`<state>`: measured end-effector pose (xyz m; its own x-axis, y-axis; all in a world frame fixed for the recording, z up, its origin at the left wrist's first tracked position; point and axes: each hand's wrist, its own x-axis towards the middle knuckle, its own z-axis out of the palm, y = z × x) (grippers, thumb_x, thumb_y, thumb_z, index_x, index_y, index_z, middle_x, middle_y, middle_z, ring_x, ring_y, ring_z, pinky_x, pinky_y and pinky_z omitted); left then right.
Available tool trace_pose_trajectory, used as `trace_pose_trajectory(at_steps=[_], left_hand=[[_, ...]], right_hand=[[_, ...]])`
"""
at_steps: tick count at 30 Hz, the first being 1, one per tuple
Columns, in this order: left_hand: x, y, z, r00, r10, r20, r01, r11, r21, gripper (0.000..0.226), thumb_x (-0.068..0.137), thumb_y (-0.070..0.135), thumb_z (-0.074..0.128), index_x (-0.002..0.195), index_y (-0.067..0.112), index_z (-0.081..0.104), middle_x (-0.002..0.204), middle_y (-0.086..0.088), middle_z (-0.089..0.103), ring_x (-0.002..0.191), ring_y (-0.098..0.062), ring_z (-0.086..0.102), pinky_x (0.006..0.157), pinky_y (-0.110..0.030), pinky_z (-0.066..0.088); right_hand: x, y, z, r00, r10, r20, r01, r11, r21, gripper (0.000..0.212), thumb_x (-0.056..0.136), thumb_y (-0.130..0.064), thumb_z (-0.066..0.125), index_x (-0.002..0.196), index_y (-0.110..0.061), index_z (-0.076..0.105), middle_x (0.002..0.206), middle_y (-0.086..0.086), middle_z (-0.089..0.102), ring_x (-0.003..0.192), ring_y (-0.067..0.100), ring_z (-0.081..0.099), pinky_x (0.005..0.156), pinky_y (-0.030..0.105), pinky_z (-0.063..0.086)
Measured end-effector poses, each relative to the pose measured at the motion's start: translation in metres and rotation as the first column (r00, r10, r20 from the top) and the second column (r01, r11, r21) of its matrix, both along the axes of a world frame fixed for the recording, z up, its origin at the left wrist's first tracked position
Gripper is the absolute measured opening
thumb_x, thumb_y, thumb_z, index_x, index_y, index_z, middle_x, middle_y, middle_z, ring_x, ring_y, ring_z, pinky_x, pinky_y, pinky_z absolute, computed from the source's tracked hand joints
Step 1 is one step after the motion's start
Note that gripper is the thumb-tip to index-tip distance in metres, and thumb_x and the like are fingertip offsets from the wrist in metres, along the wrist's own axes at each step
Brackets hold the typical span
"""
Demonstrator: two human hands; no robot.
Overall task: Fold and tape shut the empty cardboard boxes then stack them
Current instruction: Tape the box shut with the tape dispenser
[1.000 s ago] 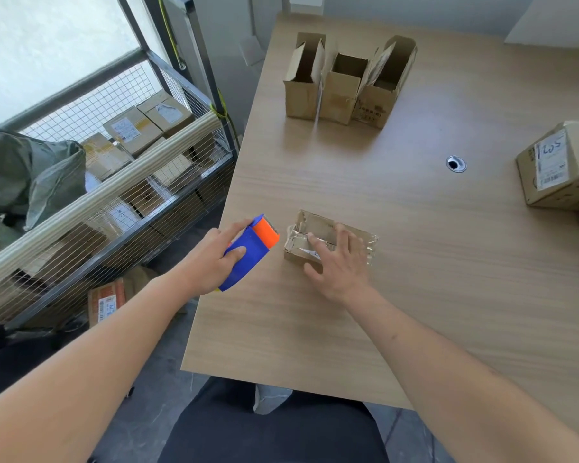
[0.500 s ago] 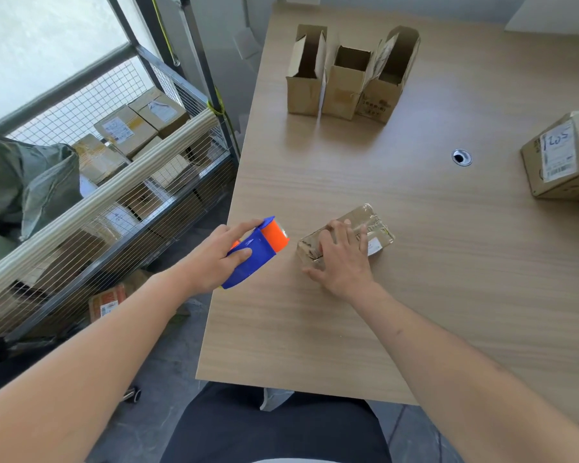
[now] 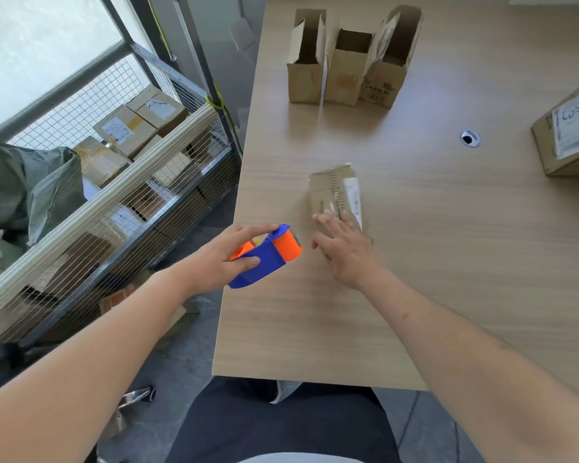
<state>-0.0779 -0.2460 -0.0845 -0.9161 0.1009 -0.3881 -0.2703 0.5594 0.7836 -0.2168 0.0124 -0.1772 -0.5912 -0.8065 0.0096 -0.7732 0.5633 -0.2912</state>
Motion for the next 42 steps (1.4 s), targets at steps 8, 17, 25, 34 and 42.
trace_pose_trajectory(at_steps=[8, 17, 25, 34, 42], left_hand=[[0.007, 0.009, 0.008, 0.993, -0.100, -0.055, 0.099, 0.995, -0.035, 0.080, 0.094, 0.008, 0.069, 0.147, 0.060, 0.037, 0.127, 0.010, 0.048, 0.119, -0.017, 0.053, 0.105, -0.048, 0.046], [0.021, 0.024, 0.009, 0.990, -0.116, -0.077, 0.110, 0.991, -0.077, 0.085, 0.091, 0.006, 0.071, 0.146, 0.060, 0.038, 0.123, 0.009, 0.047, 0.114, -0.017, 0.053, 0.103, -0.048, 0.046], [0.029, 0.039, 0.014, 0.990, -0.111, -0.083, 0.104, 0.991, -0.079, 0.084, 0.090, 0.005, 0.071, 0.144, 0.061, 0.039, 0.121, 0.011, 0.048, 0.113, -0.015, 0.054, 0.103, -0.045, 0.047], [0.037, 0.064, 0.011, 0.991, -0.106, -0.082, 0.103, 0.993, -0.050, 0.083, 0.091, 0.005, 0.069, 0.144, 0.062, 0.038, 0.120, 0.010, 0.048, 0.108, -0.015, 0.056, 0.095, -0.043, 0.053], [0.043, 0.082, 0.001, 0.990, -0.100, -0.100, 0.098, 0.995, -0.023, 0.082, 0.091, 0.005, 0.068, 0.146, 0.059, 0.040, 0.120, 0.007, 0.047, 0.108, -0.014, 0.054, 0.099, -0.042, 0.049]], right_hand=[[-0.008, 0.024, 0.015, 0.959, 0.001, 0.284, -0.007, 1.000, 0.022, 0.068, 0.088, -0.006, 0.073, 0.147, -0.028, 0.049, 0.166, -0.007, 0.027, 0.156, 0.018, 0.016, 0.121, 0.037, 0.028], [0.036, 0.017, 0.020, 0.892, -0.105, 0.439, 0.150, 0.986, -0.070, 0.054, 0.102, -0.011, 0.056, 0.153, -0.023, 0.044, 0.165, -0.001, 0.030, 0.154, 0.017, 0.021, 0.122, 0.033, 0.028], [0.043, 0.016, 0.065, 0.509, -0.078, 0.857, 0.483, 0.850, -0.210, 0.018, 0.102, -0.029, 0.061, 0.112, -0.031, 0.075, 0.110, 0.010, 0.074, 0.106, 0.046, 0.063, 0.095, 0.060, 0.052], [0.045, 0.037, 0.065, 0.546, -0.070, 0.835, 0.467, 0.853, -0.234, 0.008, 0.095, -0.017, 0.072, 0.097, -0.014, 0.079, 0.086, 0.013, 0.076, 0.078, 0.024, 0.071, 0.083, 0.052, 0.059], [0.047, 0.054, 0.062, 0.605, -0.018, 0.796, 0.389, 0.879, -0.276, 0.006, 0.089, -0.010, 0.078, 0.094, -0.013, 0.080, 0.088, 0.000, 0.077, 0.084, 0.017, 0.073, 0.077, 0.028, 0.058]])
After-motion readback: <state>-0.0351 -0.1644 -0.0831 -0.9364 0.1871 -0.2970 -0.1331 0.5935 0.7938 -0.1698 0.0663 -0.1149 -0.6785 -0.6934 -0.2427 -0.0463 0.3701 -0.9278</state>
